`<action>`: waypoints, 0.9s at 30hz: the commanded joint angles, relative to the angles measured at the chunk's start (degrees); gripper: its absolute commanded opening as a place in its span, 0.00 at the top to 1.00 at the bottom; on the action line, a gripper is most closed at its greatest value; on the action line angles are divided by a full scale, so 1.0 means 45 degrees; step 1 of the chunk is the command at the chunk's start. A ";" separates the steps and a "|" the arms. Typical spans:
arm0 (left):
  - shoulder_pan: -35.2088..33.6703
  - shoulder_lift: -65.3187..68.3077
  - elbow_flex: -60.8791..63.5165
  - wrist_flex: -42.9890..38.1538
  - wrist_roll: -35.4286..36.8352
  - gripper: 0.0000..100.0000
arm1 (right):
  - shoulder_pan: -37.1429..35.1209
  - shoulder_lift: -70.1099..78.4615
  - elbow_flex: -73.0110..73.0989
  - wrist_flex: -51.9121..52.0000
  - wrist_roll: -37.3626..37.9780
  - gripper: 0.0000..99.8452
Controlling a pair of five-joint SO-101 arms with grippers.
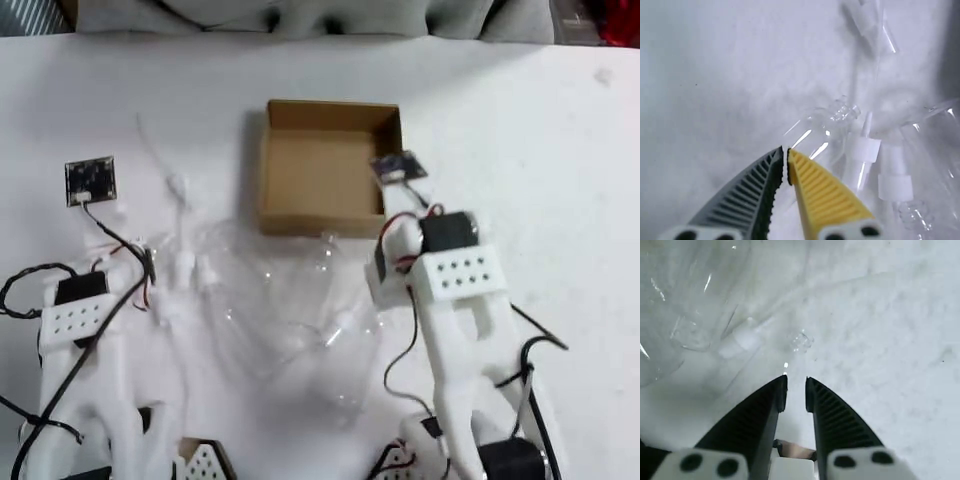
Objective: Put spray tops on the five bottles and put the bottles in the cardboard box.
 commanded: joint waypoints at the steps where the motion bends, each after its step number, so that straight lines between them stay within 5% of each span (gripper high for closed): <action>1: 0.0147 -0.0068 -0.0078 -0.0234 0.0098 0.98 | -0.0889 -0.0830 0.0781 0.0049 0.0156 0.96; 9: 0.0107 -0.0049 -0.0078 -0.0234 0.0098 0.98 | -0.0459 -0.0908 0.1387 -0.1846 0.1270 0.96; 16: -0.0459 -0.0088 -0.0176 -0.0313 0.0156 0.98 | -0.2178 -0.0947 0.1368 -0.2647 0.1758 0.96; 22: -0.0908 -0.0010 -0.0469 -0.0195 0.1973 0.98 | -0.3917 -0.0967 0.1348 -0.3585 0.1758 0.96; 27: -0.0811 -0.0107 -0.0801 0.1035 0.2012 0.94 | -0.2628 -0.0908 0.2110 -0.4991 0.0742 0.97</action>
